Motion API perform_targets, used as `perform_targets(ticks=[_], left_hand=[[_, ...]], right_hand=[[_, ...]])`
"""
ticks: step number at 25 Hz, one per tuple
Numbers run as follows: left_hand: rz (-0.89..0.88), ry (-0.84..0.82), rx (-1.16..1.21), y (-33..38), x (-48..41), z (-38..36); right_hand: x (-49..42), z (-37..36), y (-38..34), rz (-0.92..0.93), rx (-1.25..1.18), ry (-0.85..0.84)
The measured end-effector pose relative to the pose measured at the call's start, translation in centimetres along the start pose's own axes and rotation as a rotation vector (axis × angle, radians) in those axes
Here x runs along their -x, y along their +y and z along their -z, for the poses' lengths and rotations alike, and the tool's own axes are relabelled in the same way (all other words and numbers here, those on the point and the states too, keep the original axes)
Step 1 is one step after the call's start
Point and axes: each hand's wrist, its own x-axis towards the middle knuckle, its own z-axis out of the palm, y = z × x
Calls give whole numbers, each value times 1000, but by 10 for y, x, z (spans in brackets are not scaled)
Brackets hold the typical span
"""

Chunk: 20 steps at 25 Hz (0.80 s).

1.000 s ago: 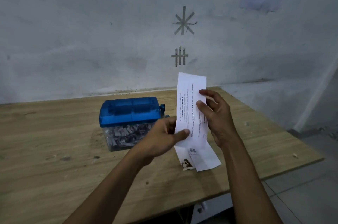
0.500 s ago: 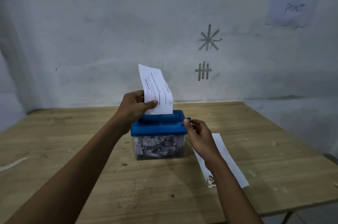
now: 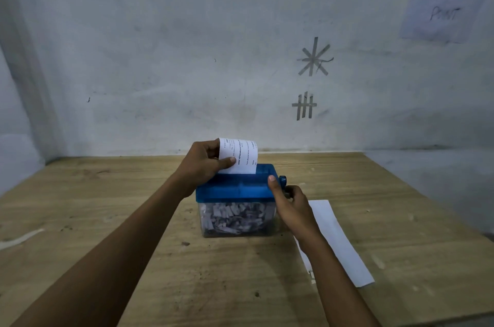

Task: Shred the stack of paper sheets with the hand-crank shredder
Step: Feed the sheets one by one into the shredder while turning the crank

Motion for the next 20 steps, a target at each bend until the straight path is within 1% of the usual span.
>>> perform_targets(ticks=[4, 7, 10, 16, 18, 20], left_hand=[[7, 9, 28, -7, 1, 5], [16, 15, 49, -10, 3, 4], [19, 53, 92, -15, 7, -2], [-93, 114, 66, -24, 13, -13], [-94, 118, 65, -25, 13, -15], [-103, 126, 36, -26, 13, -17]], right_hand=[[1, 0, 5, 3, -67, -22], [0, 1, 3, 46, -11, 18], [-4, 10, -2, 57, 70, 16], [-12, 23, -6, 26, 161, 19], [-12, 26, -11, 79, 233, 19], [-12, 27, -18, 182, 349, 63]])
